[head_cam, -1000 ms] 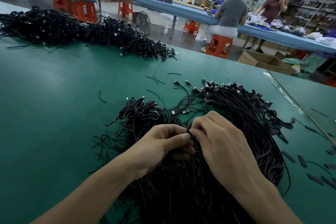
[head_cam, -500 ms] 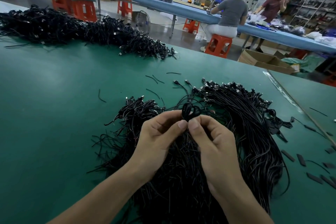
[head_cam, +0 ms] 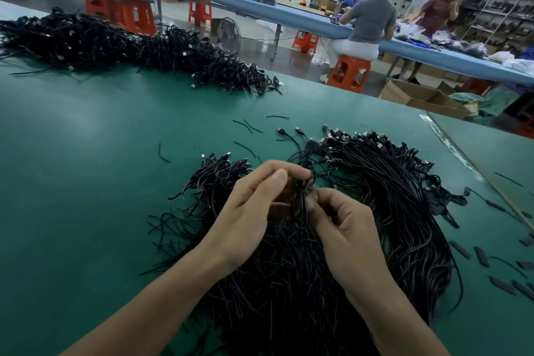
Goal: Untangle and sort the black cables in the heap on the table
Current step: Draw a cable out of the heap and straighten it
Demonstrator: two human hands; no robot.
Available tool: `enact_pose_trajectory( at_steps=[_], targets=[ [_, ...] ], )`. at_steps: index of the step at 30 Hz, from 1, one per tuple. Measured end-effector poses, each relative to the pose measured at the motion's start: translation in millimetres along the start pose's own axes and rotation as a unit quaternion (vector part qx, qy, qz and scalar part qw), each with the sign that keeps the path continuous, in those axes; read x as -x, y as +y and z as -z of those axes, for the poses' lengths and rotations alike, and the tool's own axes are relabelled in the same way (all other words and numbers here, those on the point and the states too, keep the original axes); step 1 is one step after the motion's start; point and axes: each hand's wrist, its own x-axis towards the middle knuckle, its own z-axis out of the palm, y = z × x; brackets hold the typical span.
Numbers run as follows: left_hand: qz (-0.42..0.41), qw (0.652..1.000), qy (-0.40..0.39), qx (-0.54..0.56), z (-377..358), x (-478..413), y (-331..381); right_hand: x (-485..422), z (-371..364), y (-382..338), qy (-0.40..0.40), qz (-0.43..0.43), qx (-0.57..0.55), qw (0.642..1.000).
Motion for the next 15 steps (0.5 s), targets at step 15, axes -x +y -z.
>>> enact_pose_trajectory(
  at_steps=[15],
  targets=[
    [-0.024, 0.978, 0.074, -0.193, 2, 11, -16, -6, 10, 1, 0.042, 0.030, 0.076, 0.996]
  ],
)
